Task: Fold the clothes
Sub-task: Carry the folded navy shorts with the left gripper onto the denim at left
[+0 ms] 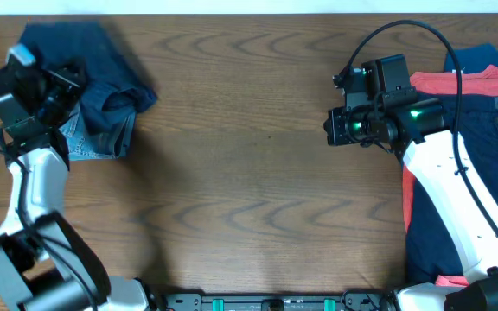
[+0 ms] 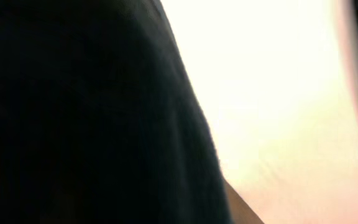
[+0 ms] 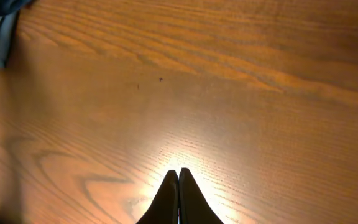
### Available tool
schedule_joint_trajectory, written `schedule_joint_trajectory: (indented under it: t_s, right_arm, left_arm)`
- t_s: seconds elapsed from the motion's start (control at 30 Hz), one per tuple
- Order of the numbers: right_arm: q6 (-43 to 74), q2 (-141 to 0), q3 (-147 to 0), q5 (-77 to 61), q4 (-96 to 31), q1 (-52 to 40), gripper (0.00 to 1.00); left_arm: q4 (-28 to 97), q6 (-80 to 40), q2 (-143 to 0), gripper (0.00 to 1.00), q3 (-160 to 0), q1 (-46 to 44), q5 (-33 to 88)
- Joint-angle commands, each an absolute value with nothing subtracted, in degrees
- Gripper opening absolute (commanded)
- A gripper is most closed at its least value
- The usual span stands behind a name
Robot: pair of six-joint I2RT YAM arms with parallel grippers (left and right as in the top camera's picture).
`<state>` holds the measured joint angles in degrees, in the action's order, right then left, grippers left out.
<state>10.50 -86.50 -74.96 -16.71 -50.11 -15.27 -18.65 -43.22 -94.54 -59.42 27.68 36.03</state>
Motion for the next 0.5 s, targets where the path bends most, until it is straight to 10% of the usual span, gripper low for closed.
schedule_joint_trajectory:
  t_s: [0.0, 0.47]
  right_arm:
    - [11.33, -86.15, -75.35, -16.95, -50.59, -15.07, 0.01]
    - [11.35, -86.15, -75.35, -16.95, -50.61, -15.07, 0.01]
  left_arm:
    - [-19.77, -44.49, -95.59, 0.06, -61.10, 29.71, 31.94]
    - [-0.25, -37.41, -96.14, 0.17, -61.04, 31.33, 13.76]
